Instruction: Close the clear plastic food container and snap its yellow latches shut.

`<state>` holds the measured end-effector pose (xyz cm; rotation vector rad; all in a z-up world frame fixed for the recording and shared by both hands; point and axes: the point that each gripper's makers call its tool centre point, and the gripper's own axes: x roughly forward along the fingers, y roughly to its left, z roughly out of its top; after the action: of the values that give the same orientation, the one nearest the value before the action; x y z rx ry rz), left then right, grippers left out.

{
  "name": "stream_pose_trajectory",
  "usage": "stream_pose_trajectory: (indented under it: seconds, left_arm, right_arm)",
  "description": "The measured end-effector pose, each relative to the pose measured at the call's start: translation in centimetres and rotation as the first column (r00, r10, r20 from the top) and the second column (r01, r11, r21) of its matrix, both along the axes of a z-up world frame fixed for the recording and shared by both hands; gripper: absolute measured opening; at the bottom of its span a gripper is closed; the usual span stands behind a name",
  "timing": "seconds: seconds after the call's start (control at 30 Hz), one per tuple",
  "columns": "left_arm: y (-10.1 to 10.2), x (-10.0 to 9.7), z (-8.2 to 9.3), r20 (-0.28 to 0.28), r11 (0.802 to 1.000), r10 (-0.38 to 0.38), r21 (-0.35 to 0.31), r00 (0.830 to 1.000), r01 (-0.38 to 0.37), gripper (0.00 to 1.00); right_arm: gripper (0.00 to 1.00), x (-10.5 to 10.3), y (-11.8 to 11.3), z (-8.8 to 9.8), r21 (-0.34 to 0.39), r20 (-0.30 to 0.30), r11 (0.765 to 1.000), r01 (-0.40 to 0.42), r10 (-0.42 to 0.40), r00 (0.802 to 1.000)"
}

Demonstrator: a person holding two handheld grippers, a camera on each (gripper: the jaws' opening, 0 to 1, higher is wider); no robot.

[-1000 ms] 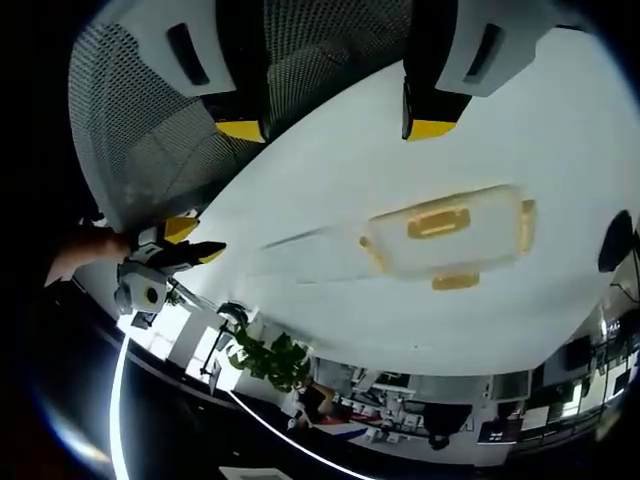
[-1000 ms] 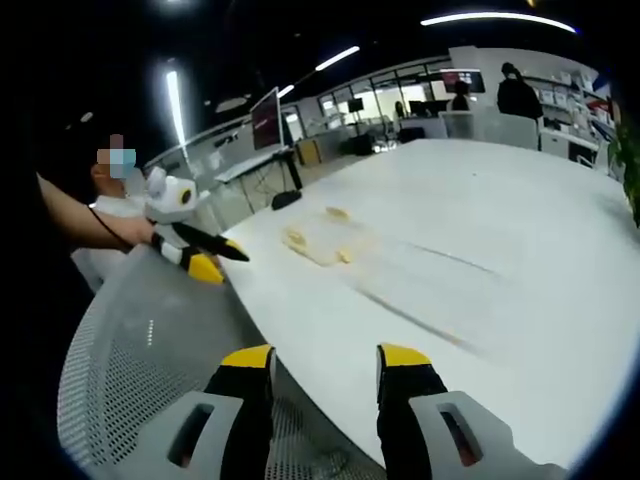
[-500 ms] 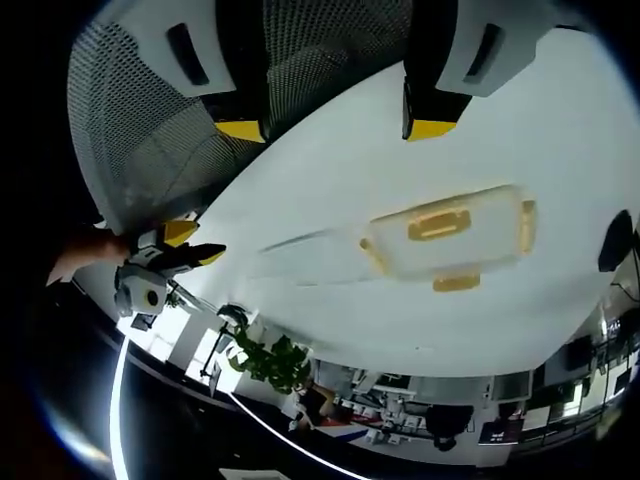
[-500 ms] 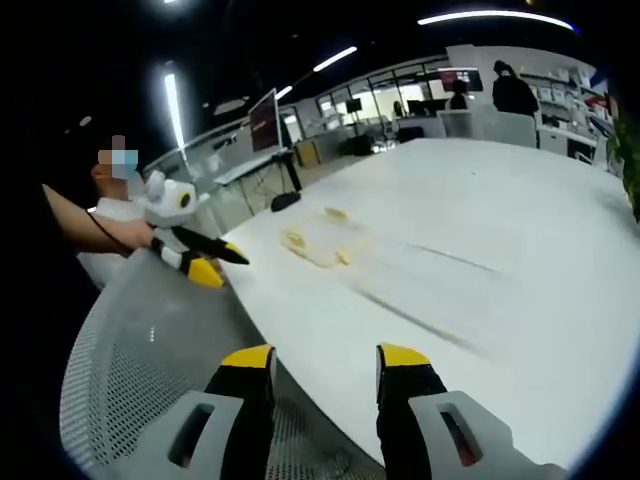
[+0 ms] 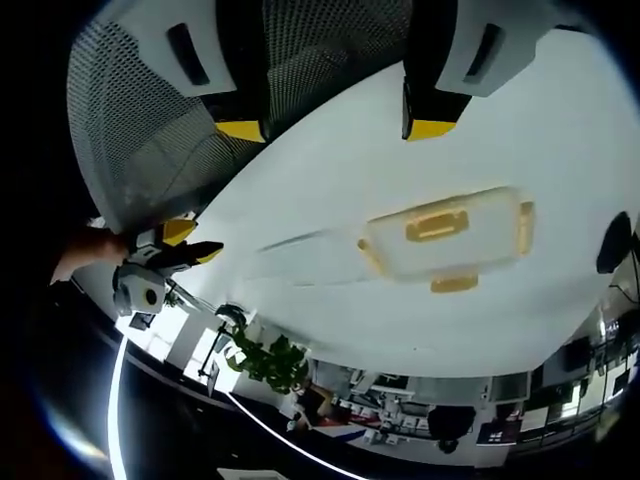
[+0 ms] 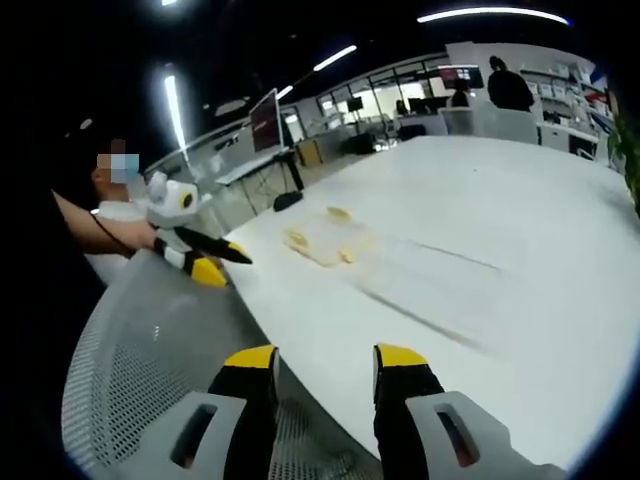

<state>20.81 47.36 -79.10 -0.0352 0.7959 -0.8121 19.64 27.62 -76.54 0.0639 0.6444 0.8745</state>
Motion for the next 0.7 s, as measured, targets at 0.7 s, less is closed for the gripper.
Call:
stream_pose_trajectory:
  seconds: [0.7]
  left_arm:
    - [0.21,0.10,0.08,0.013,1.000,-0.004,0.007,1.000,0.004,0.52]
  right_arm:
    - [0.34,0.06,0.42,0.82,0.018,0.033,1.000,-0.014,0.013,0.999]
